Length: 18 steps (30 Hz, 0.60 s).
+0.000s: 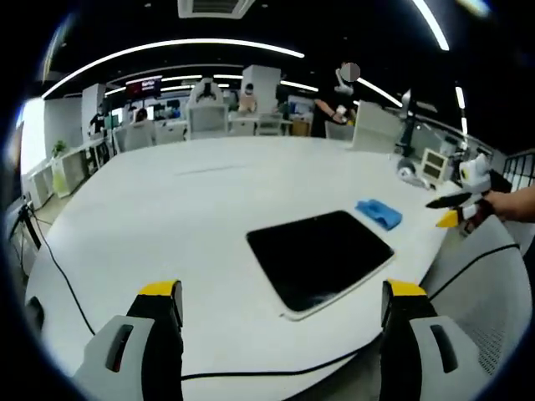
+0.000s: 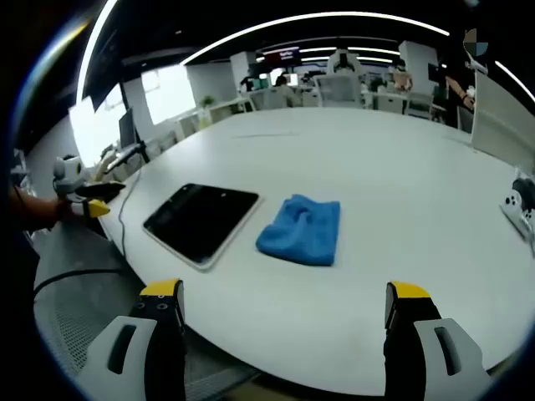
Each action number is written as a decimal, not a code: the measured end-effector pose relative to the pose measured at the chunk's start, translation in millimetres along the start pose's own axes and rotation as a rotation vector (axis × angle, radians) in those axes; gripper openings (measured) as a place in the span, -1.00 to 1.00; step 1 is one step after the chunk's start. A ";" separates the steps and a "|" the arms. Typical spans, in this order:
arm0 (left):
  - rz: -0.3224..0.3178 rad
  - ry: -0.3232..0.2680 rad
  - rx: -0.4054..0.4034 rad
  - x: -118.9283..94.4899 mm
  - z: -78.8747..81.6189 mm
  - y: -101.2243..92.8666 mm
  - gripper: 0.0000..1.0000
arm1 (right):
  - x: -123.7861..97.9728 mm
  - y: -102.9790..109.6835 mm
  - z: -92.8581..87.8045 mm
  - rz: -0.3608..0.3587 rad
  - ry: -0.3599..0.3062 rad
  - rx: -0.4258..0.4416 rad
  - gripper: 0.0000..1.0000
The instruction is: Wipe the mirror surface with the cleaning cloth until all visible marks leave the cleaned area.
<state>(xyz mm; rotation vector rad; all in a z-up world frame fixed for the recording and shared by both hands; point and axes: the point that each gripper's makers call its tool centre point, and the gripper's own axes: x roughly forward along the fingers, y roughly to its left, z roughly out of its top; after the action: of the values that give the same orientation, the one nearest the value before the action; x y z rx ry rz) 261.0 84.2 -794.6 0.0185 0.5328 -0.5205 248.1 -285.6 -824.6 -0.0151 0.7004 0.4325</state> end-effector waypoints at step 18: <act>0.002 0.005 -0.001 -0.5 -0.7 1.0 0.99 | 1.9 -4.8 0.4 -0.019 -0.013 0.011 1.00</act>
<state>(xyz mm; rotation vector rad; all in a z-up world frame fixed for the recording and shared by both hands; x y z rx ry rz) 260.8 85.4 -795.0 0.0191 0.5377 -0.5183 251.5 -289.1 -826.2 -0.0088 0.6892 0.4104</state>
